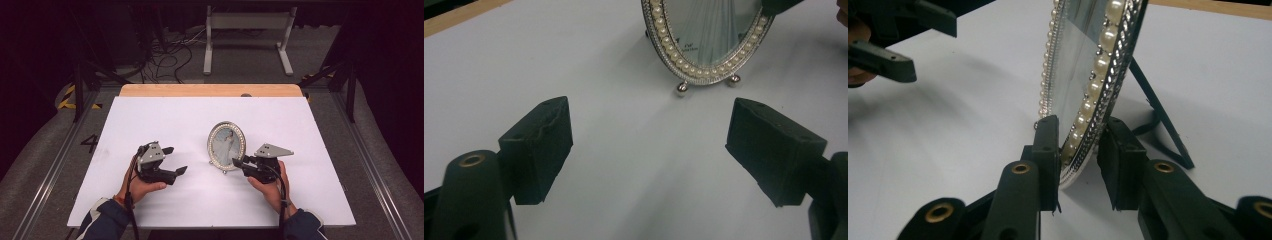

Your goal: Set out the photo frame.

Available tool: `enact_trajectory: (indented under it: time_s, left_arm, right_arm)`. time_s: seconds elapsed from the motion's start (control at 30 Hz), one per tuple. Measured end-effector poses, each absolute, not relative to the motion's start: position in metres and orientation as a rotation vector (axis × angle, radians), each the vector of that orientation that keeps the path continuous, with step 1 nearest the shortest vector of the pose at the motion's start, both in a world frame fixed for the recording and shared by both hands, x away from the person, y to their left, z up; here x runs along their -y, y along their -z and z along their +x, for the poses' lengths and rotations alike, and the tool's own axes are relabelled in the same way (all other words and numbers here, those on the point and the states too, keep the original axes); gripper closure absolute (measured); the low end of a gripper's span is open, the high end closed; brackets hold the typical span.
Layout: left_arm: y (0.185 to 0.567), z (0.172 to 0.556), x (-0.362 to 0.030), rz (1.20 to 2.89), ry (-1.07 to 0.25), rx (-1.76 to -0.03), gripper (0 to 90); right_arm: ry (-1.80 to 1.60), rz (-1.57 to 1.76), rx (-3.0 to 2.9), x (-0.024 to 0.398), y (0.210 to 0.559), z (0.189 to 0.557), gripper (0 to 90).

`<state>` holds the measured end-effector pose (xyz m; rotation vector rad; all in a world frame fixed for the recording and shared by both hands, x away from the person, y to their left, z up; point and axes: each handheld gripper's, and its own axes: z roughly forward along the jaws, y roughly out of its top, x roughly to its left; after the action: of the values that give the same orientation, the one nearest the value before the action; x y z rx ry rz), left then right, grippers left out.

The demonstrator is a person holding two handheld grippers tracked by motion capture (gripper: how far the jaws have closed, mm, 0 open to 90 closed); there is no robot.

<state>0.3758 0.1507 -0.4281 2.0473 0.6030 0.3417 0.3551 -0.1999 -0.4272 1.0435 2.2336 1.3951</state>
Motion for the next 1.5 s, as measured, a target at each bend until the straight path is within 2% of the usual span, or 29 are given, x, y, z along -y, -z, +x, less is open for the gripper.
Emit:
enact_trajectory:
  time_s: [0.13,0.43,0.57,0.67,0.8,0.9,0.97,1.23,1.5]
  left_arm:
    - [0.427,0.395,-0.134,2.031,-0.267,-0.581,20.1]
    - [0.43,0.43,-0.095,2.038,-0.243,-0.572,22.6]
    - [0.431,0.443,-0.085,2.01,-0.186,-0.575,24.8]
    - [0.433,0.444,-0.079,2.009,-0.153,-0.545,26.4]
    - [0.434,0.442,-0.07,2.034,-0.126,-0.515,42.8]
    - [0.434,0.439,-0.065,2.062,-0.143,-0.508,42.8]
    - [0.434,0.439,-0.068,2.045,-0.128,-0.518,47.5]
    - [0.434,0.432,-0.074,2.058,-0.168,-0.537,55.1]
    - [0.435,0.419,-0.082,2.085,-0.218,-0.555,56.7]
  right_arm:
    - [-1.392,1.068,-2.213,0.206,0.428,0.346,72.5]
    - [-1.403,1.1,-2.133,0.21,0.425,0.339,70.7]
    - [-1.408,1.11,-2.086,0.211,0.421,0.335,71.5]
    - [-1.413,1.102,-2.064,0.209,0.419,0.334,72.8]
    - [-1.409,1.098,-2.059,0.207,0.419,0.333,75.2]
    - [-1.405,1.084,-2.064,0.205,0.419,0.333,78.2]
    - [-1.407,1.076,-2.064,0.205,0.418,0.333,79.8]
    - [-1.395,1.085,-2.066,0.204,0.418,0.338,79.1]
    - [-1.416,1.088,-2.074,0.201,0.418,0.345,78.2]
